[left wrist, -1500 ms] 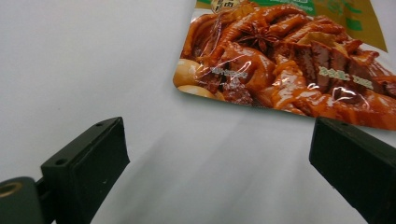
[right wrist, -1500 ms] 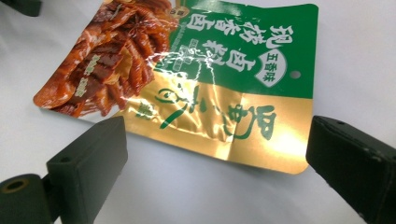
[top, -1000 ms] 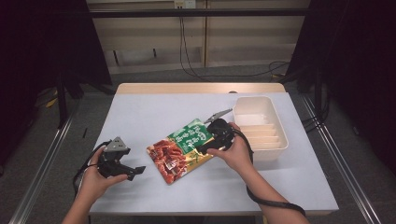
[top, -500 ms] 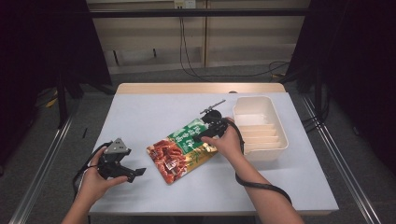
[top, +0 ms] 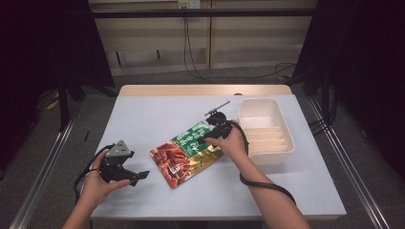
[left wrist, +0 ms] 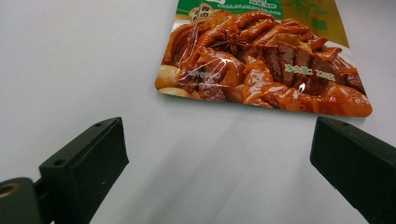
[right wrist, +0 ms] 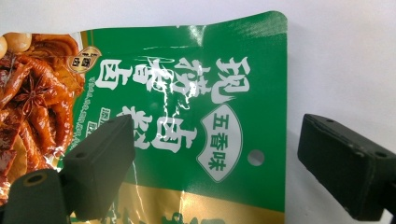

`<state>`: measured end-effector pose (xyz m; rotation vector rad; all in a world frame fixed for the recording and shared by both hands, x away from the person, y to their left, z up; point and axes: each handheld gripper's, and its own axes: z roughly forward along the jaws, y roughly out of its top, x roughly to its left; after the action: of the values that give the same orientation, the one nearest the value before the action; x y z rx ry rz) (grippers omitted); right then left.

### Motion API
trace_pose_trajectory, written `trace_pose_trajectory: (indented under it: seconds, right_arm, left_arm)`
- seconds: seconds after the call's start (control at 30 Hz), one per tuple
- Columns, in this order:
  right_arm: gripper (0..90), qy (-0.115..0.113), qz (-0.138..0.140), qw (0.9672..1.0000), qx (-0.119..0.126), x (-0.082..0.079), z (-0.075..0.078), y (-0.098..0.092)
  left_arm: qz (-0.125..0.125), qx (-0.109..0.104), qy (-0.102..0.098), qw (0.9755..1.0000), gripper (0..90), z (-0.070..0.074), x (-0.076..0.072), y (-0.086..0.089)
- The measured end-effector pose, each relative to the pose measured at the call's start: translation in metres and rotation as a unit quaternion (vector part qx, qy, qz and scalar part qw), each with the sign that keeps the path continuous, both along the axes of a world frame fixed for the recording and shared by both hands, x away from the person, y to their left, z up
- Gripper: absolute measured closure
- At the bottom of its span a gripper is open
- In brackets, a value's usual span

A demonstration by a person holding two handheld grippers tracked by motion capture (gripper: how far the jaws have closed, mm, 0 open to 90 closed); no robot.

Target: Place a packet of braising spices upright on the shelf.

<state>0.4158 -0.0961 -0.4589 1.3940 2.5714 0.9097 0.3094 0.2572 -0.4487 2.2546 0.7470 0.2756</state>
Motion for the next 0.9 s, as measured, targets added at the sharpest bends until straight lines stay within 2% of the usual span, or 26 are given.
trace_pose_trajectory:
  seconds: [0.07,0.13,0.17,0.2,0.47,0.5,0.57,0.6,0.73,0.8,0.9]
  right_arm:
    - [10.9,0.000,0.001,1.0000,-0.004,0.000,-0.001,0.001]
    - [11.1,0.002,0.002,1.0000,-0.001,0.001,-0.002,0.001]
    - [11.1,0.002,0.002,1.0000,-0.001,0.001,-0.002,0.001]
    - [11.3,0.008,0.001,1.0000,0.004,0.001,-0.003,0.001]
    - [13.9,0.014,0.005,0.9999,0.001,0.000,-0.006,0.001]
    - [16.8,0.014,0.010,0.9998,0.004,-0.001,-0.006,0.002]
    - [17.3,0.011,0.013,0.9999,0.000,-0.002,-0.006,0.003]
    - [18.7,0.008,0.015,0.9999,0.000,-0.003,-0.005,0.003]
    - [27.9,-0.001,0.015,0.9999,0.005,-0.003,-0.001,-0.001]
    - [29.4,0.001,0.013,0.9998,0.012,-0.005,0.002,-0.002]
    - [31.1,0.000,0.019,0.9998,0.010,-0.006,0.005,-0.002]
  left_arm:
    - [0.000,-0.003,-0.003,1.0000,3.7,0.000,0.000,0.000]
    - [0.007,-0.015,-0.004,0.9999,3.5,0.000,-0.001,0.000]
    - [0.007,-0.015,-0.004,0.9999,3.5,0.000,-0.001,0.000]
    - [0.003,-0.004,-0.007,1.0000,3.5,0.002,0.000,0.001]
    - [0.003,-0.009,-0.007,0.9999,3.5,0.001,-0.002,-0.002]
    - [-0.004,-0.002,-0.009,1.0000,3.5,0.002,-0.001,-0.001]
    - [0.003,-0.010,-0.006,0.9999,3.5,0.002,-0.002,-0.002]
    - [-0.002,-0.005,-0.006,1.0000,3.6,0.002,-0.001,-0.001]
    - [-0.001,-0.007,-0.008,0.9999,3.6,0.002,-0.001,-0.001]
    - [-0.001,-0.006,-0.007,1.0000,3.6,0.002,-0.002,-0.001]
    - [0.002,-0.007,-0.007,0.9999,3.6,0.002,-0.002,-0.002]
